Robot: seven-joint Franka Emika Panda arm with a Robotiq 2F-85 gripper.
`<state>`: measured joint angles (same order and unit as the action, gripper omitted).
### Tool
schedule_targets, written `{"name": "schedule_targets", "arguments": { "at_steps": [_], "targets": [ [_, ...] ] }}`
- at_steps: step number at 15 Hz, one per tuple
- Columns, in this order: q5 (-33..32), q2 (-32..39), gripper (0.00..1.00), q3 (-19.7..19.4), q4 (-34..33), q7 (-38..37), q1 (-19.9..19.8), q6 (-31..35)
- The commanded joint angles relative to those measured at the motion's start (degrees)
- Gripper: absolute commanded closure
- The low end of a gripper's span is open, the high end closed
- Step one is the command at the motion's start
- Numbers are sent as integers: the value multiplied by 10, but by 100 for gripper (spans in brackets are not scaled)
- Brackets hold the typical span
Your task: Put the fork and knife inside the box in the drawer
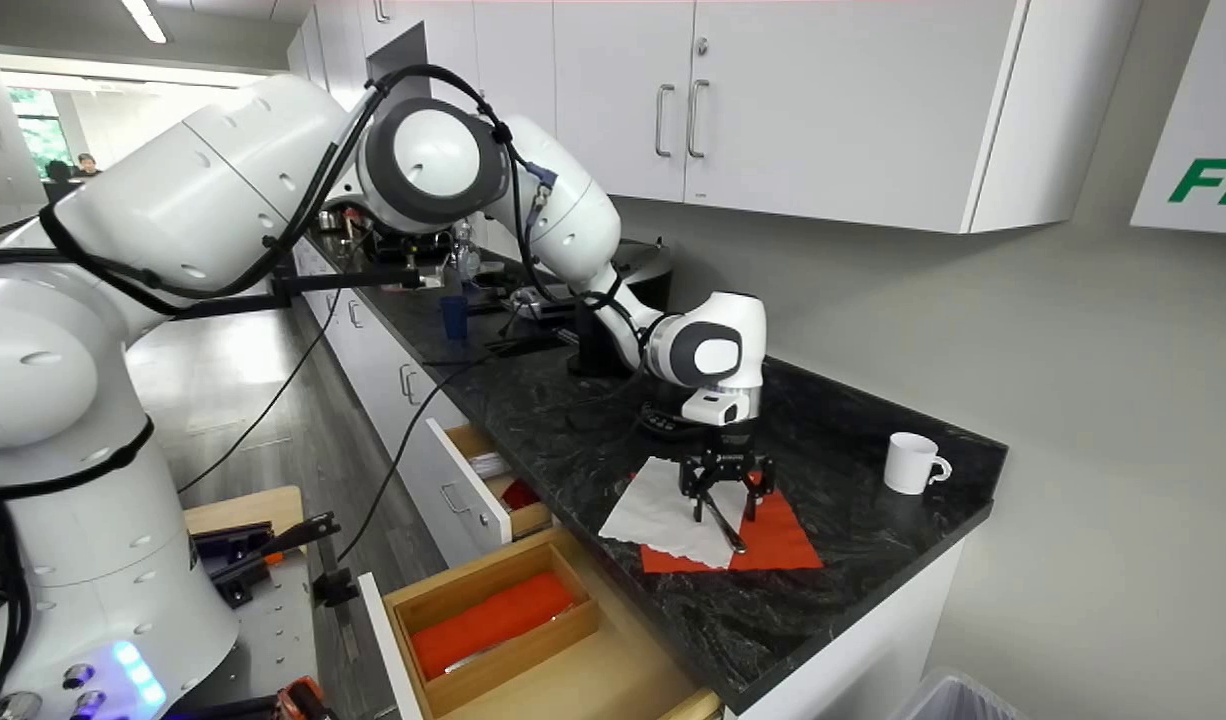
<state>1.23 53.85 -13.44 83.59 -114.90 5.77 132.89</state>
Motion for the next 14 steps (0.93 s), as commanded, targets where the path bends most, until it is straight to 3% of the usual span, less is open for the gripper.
{"name": "schedule_targets", "arguments": {
  "at_steps": [1, 5, 6, 8, 11, 14],
  "targets": [
    [-5, -52, 43, 0, 57, -25, 11, -13],
    [-7, -70, 50, 0, 83, -34, 16, -12],
    [-8, -74, 24, -1, 88, -39, 18, -13],
    [-9, -82, 22, 0, 102, -41, 19, -11],
    [-9, -89, 4, 1, 114, -43, 19, -11],
    [-11, -93, 0, 0, 119, -46, 21, -9]
  ]
}}
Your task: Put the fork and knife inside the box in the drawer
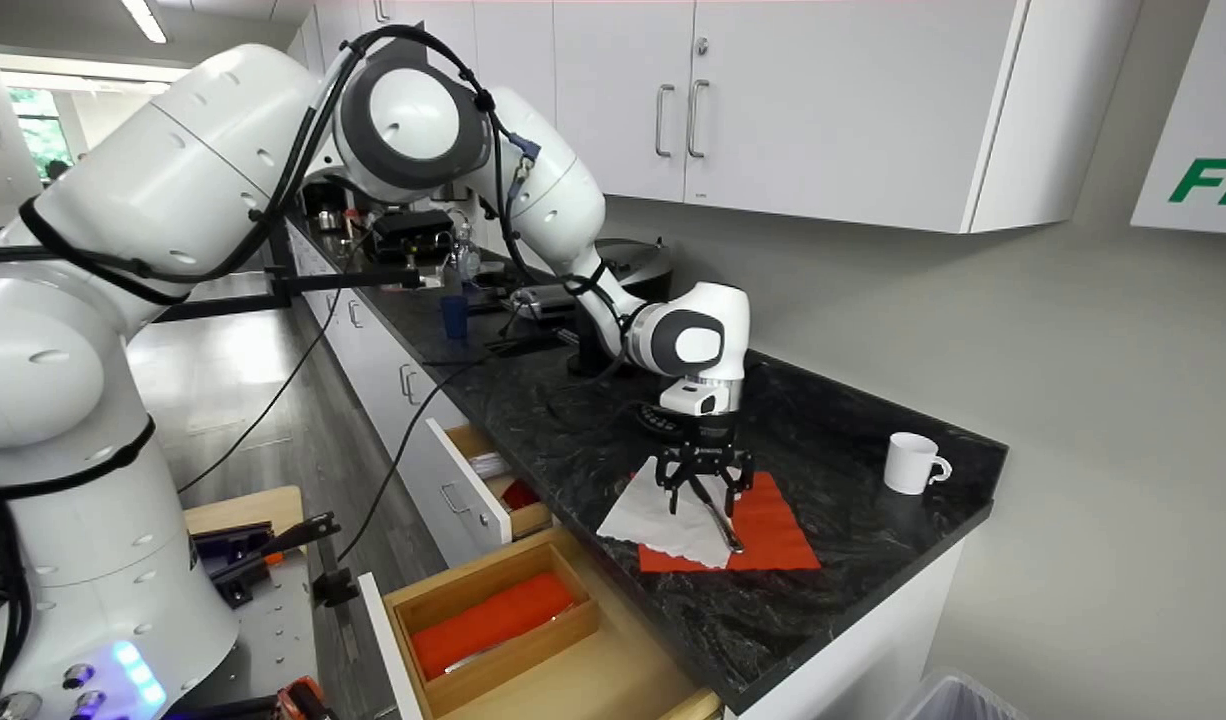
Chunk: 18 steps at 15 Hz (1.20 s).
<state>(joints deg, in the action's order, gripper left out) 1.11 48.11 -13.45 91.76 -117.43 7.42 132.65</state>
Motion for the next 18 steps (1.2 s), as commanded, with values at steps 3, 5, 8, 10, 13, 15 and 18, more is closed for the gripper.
{"name": "schedule_targets", "arguments": {
  "at_steps": [3, 5, 8, 10, 13, 15, 18],
  "targets": [
    [-13, -33, 0, -2, 32, -26, 5, -9],
    [-14, -31, 0, -1, 30, -29, 5, -9],
    [-19, -27, 0, -5, 26, -35, 7, -6],
    [-17, -25, 0, -2, 23, -33, 3, -10],
    [-15, -23, 3, 0, 20, -33, 0, -11],
    [-15, -24, 28, 1, 21, -30, 0, -9],
    [-14, -26, 44, 2, 25, -29, 0, -6]
  ]
}}
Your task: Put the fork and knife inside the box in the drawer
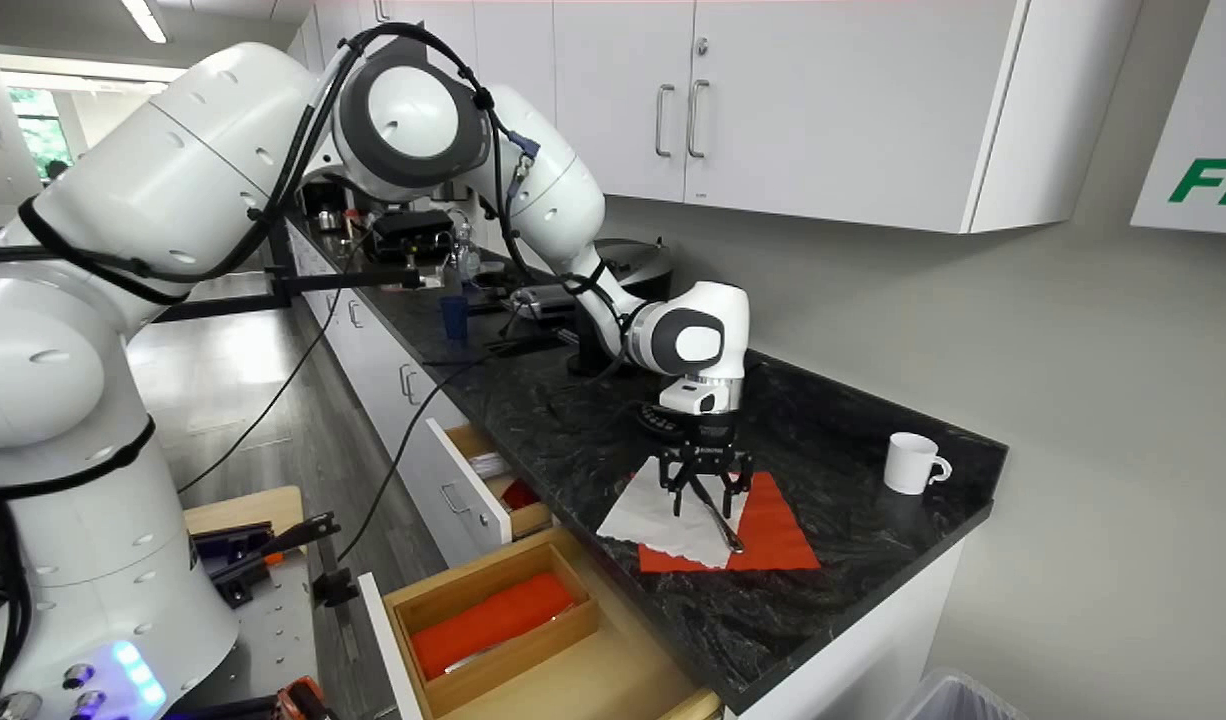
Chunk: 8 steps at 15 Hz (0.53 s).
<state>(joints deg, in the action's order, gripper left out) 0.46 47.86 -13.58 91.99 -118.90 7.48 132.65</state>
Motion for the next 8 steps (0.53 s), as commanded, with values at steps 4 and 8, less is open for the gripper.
{"name": "schedule_targets", "arguments": {
  "at_steps": [4, 8],
  "targets": [
    [-7, -26, 70, 4, 26, -13, -1, -3],
    [-6, -27, 96, 5, 27, -13, -1, -2]
  ]
}}
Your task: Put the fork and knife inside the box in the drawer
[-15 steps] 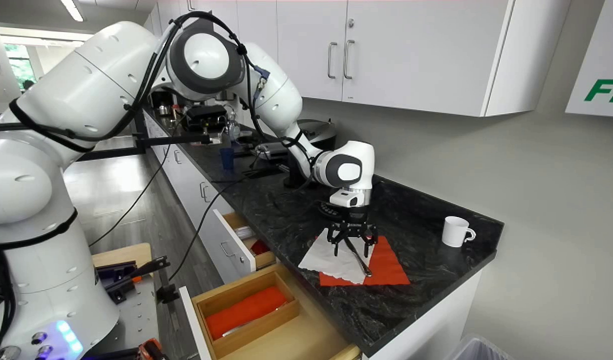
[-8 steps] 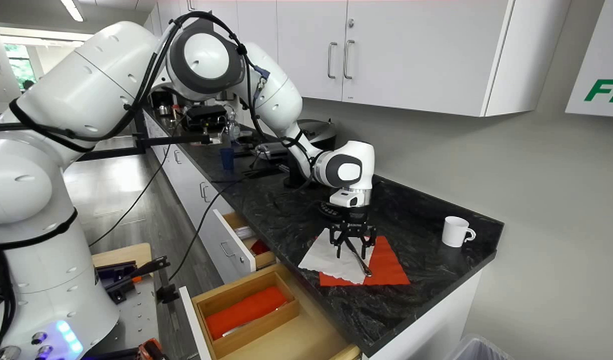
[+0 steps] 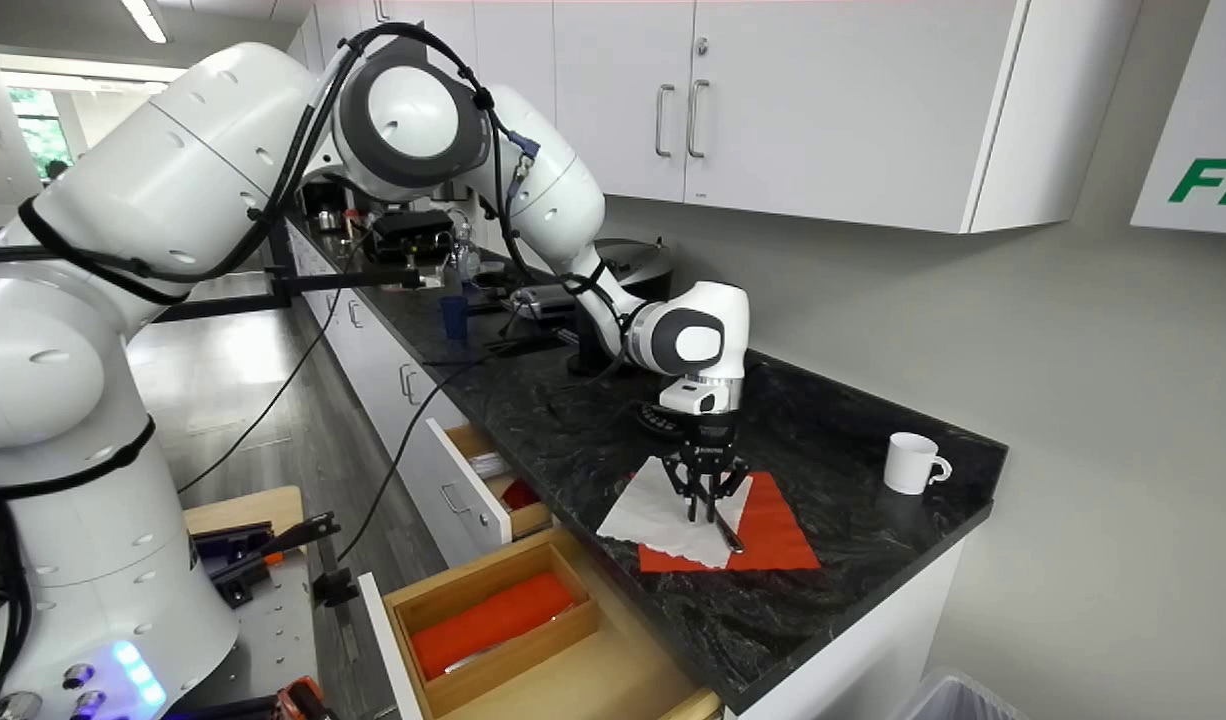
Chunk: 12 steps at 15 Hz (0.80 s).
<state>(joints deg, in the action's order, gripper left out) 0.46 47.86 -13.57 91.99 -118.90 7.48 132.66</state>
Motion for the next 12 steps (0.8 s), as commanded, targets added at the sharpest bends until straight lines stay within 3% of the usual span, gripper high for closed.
{"name": "schedule_targets", "arguments": {
  "at_steps": [1, 2, 3, 5, 12],
  "targets": [
    [-6, -27, 95, 5, 27, -13, -1, -2],
    [-6, -28, 97, 4, 29, -13, -1, -1],
    [-7, -28, 66, 4, 28, -15, 0, -2],
    [-7, -27, 68, 4, 27, -15, 0, -3],
    [-16, -8, 25, -4, 7, -17, 1, 16]
  ]
}}
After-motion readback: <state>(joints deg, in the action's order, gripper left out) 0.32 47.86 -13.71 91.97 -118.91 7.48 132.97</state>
